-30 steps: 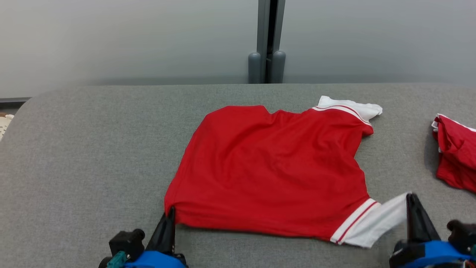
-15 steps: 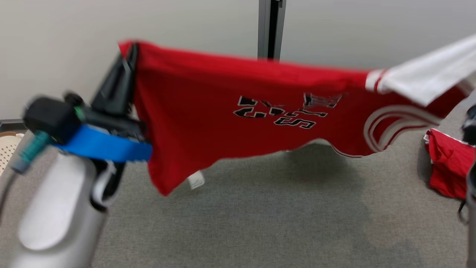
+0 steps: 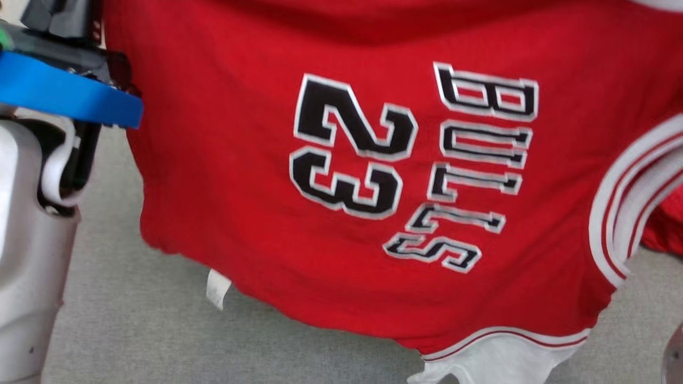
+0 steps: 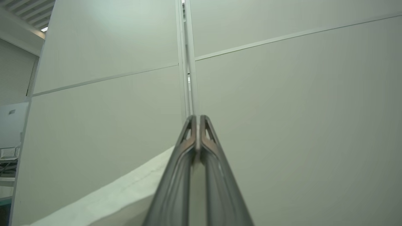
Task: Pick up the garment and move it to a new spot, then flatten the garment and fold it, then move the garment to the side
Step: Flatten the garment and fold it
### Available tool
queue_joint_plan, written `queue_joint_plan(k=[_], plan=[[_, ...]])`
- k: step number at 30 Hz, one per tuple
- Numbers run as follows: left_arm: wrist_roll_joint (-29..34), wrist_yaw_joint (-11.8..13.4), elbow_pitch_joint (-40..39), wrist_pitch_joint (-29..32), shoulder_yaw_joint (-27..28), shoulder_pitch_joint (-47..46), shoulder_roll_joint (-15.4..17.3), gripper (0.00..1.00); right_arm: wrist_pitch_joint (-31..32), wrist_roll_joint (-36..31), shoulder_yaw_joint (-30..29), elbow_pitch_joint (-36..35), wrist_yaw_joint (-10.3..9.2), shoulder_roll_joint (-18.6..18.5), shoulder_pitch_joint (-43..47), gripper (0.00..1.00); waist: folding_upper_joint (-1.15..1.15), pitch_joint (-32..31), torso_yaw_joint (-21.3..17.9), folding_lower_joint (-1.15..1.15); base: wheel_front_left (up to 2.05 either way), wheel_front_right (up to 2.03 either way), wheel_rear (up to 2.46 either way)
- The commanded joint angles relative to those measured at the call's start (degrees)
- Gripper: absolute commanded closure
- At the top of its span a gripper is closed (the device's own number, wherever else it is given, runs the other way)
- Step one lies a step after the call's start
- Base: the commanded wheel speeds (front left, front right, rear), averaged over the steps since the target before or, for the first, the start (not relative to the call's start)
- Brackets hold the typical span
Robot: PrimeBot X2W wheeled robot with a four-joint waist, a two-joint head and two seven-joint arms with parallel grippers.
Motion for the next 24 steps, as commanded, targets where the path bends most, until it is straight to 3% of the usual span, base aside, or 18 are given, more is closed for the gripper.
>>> queue_joint_plan(k=[1,8,12,18,24], plan=[[0.58,0.6,1.42,-0.3,0.47,-2.07,0.27,1.0,-0.48,-1.75,-0.11,2.47,0.0,0.53,-2.97,1.0,0.0,3.03,1.07,-0.01,0.0,0.0,0.0],[4.33,1.27,9.96,-7.01,0.76,-12.61,-0.55,1.0,-7.12,-9.14,-3.58,14.26,-0.01,0.91,-17.72,1.0,0.0,9.6,1.28,-0.01,0.0,0.0,0.0],[3.87,0.84,14.74,-9.17,0.78,-14.71,-2.03,1.0,-9.57,-10.34,-5.87,18.05,-0.01,0.85,-20.35,1.0,0.0,10.29,0.89,-0.01,0.0,0.0,0.0],[2.74,0.31,20.77,-10.45,1.43,-6.26,-3.35,1.0,-11.11,-7.94,-6.21,18.97,-0.04,1.27,-7.62,1.0,0.0,10.27,-0.44,-0.01,0.0,0.0,0.0],[2.21,-0.32,22.86,-10.58,4.4,11.0,-8.79,1.0,-12.16,-2.88,-7.76,19.34,-0.04,5.24,17.37,1.0,0.0,9.55,-0.92,-0.01,0.0,0.0,0.0]])
